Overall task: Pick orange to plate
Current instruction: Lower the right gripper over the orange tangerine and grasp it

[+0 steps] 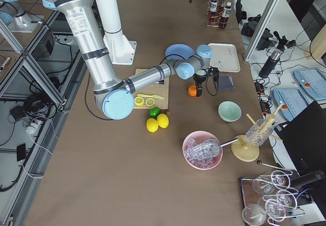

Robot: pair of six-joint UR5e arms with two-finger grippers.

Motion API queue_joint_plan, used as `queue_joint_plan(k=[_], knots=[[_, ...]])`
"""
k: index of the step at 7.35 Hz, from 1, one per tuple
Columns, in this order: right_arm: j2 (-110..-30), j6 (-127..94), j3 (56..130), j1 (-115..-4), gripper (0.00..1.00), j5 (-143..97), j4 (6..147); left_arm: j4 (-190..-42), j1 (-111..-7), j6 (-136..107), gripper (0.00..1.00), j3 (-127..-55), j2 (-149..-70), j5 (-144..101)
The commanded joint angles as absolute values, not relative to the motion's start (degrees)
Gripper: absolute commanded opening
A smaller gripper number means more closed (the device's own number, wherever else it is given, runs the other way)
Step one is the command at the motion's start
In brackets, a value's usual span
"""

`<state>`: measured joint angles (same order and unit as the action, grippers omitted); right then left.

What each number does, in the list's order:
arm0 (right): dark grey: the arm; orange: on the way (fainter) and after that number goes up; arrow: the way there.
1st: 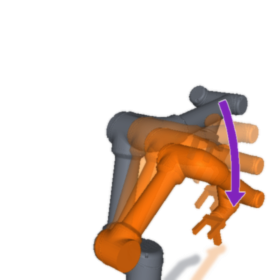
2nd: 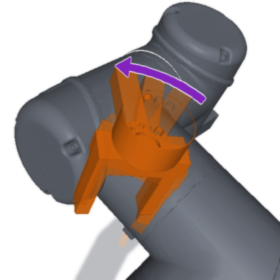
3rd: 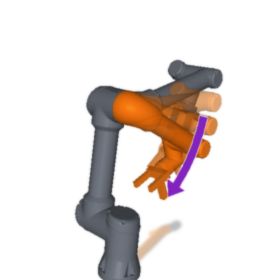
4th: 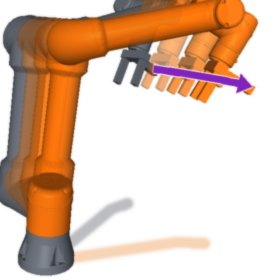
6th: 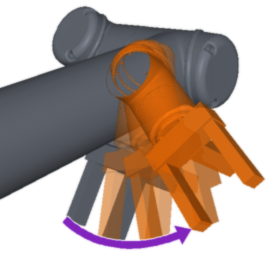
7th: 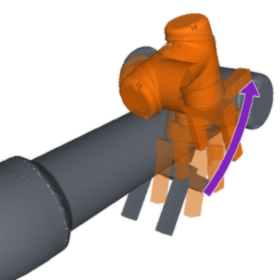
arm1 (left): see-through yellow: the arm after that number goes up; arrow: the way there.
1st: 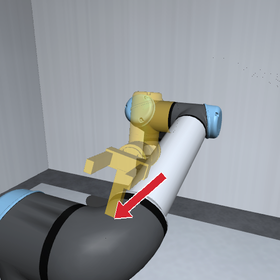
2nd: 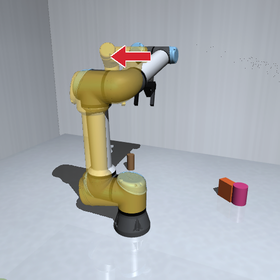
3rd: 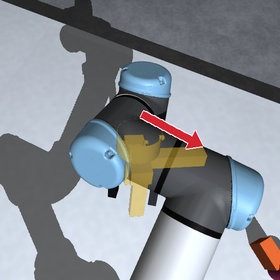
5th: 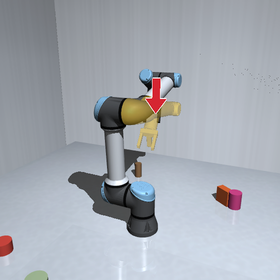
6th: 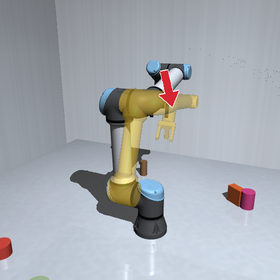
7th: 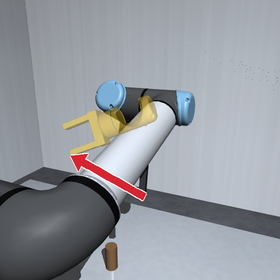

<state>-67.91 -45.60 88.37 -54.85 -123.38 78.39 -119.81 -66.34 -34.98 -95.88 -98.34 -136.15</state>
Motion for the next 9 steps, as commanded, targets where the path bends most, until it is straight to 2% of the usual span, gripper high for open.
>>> queue_joint_plan(k=[1,6,7,8,9], knots=[[-66.1,-51.0,84.7,-52.1,1.00,-123.2,72.5,-120.1,-67.0,-33.4,0.98,-96.2,-96.9,-136.2],[-66.1,-52.2,83.1,-48.0,0.96,-118.6,72.2,-120.8,-66.9,-33.3,0.98,-96.2,-96.3,-136.1],[-66.0,-52.6,83.1,-47.6,0.69,-118.5,72.2,-120.8,-66.9,-33.3,0.98,-96.2,-96.2,-136.1],[-65.9,-54.0,83.2,-47.0,0.01,-118.5,72.1,-120.8,-66.9,-33.3,0.98,-96.2,-96.2,-136.1],[-65.3,-54.4,83.9,-46.8,0.00,-118.5,72.1,-120.8,-67.0,-33.3,0.98,-96.2,-96.2,-136.1]])
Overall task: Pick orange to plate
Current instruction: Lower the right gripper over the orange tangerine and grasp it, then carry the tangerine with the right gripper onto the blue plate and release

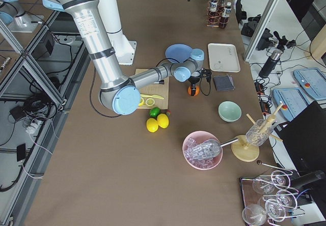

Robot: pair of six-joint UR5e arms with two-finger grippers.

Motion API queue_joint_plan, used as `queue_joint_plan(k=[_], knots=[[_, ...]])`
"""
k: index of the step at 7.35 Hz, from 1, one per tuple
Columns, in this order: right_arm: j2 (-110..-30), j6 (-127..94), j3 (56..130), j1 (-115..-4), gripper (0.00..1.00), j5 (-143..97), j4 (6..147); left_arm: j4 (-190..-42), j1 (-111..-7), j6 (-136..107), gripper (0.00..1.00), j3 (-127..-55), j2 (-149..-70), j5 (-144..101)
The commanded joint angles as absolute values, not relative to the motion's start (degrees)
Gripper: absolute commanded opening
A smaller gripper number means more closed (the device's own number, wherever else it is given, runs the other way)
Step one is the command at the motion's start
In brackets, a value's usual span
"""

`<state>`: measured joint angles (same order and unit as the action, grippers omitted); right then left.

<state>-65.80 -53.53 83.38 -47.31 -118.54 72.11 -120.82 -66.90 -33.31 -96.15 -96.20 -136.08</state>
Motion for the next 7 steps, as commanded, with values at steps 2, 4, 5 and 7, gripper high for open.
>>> queue_joint_plan(k=[2,4,5,7], knots=[[-60.2,-62.3,84.5,-44.8,0.00,-118.5,73.8,-120.9,-66.9,-33.3,0.98,-96.2,-96.2,-136.1],[-48.7,-70.0,83.4,-40.2,0.00,-115.0,84.8,-121.6,-67.0,-33.3,0.98,-96.2,-95.9,-136.1],[-45.8,-75.6,83.1,-37.4,0.00,-112.2,85.8,-121.7,-67.0,-33.3,0.98,-96.2,-95.7,-136.2],[-39.5,-82.1,76.9,-32.8,0.00,-107.9,85.7,-121.7,-67.0,-33.3,0.98,-96.2,-95.7,-136.3]])
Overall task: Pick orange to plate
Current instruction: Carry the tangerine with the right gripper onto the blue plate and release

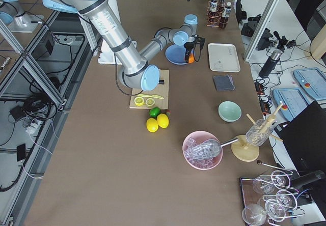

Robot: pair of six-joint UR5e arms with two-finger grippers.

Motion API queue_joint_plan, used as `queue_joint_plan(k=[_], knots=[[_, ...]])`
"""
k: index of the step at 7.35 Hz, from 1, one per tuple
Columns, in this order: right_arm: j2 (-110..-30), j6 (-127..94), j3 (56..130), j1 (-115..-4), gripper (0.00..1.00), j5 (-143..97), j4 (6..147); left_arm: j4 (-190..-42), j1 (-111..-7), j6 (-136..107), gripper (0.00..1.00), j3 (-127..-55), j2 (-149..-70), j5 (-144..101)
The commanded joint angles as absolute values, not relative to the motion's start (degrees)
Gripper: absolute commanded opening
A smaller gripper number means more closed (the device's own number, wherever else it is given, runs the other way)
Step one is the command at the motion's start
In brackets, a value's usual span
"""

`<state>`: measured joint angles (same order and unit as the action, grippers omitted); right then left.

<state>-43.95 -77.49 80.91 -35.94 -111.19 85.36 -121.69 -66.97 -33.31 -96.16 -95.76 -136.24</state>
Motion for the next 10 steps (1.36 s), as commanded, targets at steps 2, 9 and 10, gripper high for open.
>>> queue_joint_plan(k=[2,9,10], knots=[[-38.6,-83.1,75.7,-29.7,0.00,-106.4,85.5,-121.7,-67.0,-33.3,0.98,-96.1,-95.7,-136.3],[-38.8,-81.4,77.9,-31.7,1.00,-107.4,85.9,-121.1,-68.3,-33.2,0.98,-95.5,-91.3,-136.6],[-39.0,-80.2,78.8,-33.6,1.00,-109.5,86.0,-121.2,-71.7,-31.5,0.98,-95.5,-88.3,-136.8]])
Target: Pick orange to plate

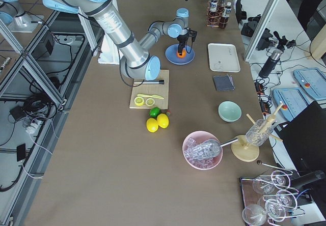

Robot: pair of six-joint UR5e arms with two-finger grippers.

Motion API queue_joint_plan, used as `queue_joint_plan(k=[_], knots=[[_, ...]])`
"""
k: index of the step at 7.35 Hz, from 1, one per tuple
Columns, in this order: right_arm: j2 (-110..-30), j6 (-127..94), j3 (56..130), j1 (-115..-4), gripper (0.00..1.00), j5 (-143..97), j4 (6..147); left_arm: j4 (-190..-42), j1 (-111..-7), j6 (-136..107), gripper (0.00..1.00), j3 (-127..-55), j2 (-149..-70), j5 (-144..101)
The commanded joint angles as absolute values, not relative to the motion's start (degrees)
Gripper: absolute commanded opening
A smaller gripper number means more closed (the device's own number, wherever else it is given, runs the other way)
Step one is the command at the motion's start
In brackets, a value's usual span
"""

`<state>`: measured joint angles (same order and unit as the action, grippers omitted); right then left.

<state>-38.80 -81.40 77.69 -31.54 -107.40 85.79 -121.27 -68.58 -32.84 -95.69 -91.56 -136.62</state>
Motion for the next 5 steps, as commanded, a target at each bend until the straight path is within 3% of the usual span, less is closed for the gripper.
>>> queue_joint_plan(k=[1,3,5], knots=[[-40.2,-76.9,80.8,-36.7,1.00,-112.6,86.6,-120.2,-75.5,-22.7,0.98,-94.8,-86.1,-136.8],[-45.8,-65.7,89.9,-43.4,1.00,-117.8,94.5,-109.8,-82.4,-3.5,0.98,-93.2,-84.8,-136.7],[-52.3,-54.5,93.5,-49.7,1.00,-120.4,95.7,-93.1,-88.8,14.9,0.98,-93.4,-85.6,-136.4]])
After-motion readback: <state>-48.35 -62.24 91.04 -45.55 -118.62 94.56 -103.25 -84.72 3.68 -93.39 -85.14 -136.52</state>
